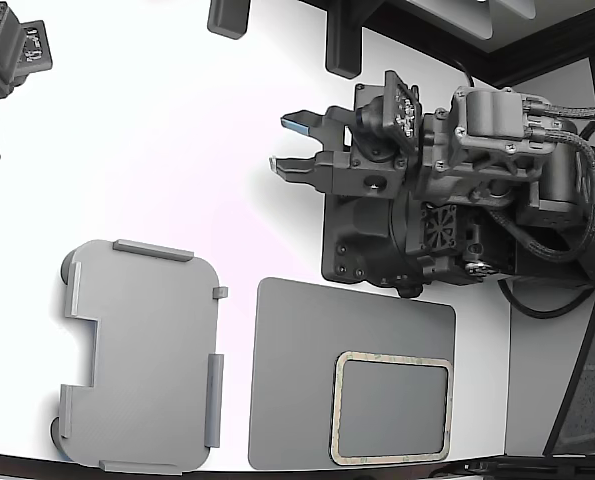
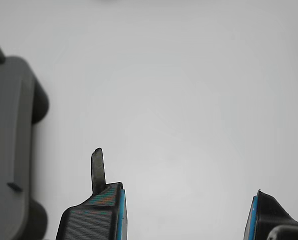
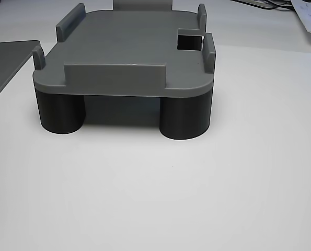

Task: Move top rectangular frame to the holder.

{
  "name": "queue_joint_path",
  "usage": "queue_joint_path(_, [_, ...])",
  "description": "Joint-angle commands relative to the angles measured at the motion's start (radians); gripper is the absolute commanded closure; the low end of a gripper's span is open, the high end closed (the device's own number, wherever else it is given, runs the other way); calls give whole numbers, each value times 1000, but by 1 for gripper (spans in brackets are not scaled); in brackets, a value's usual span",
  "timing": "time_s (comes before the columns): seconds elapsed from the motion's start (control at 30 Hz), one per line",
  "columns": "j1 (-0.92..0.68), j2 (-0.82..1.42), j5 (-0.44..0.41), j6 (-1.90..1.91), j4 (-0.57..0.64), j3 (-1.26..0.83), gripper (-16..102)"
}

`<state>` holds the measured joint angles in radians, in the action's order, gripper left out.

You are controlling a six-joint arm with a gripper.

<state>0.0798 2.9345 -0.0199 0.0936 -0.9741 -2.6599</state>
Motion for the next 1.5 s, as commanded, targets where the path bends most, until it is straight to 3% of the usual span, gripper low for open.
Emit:
queue_joint_path(0.0, [-5, 21, 69, -67, 189, 51, -14])
queue_joint_path(0.43, [-34, 21, 58, -86, 179, 81, -14])
queue_joint_path(0.5, [-67, 14, 31, -83, 176, 97, -14])
queue_joint_path(0.63, [-225, 9, -120, -29, 117, 117, -14])
queue_joint_path(0.73, [-282, -118, -126, 12, 101, 189, -14])
queue_joint_path(1.03, [-492, -566, -144, 219, -121, 518, -14])
queue_joint_path(1.23, [-626, -713, -132, 337, -230, 672, -14])
queue_joint_path(1.47, [-850, -868, -238, 595, -390, 792, -14])
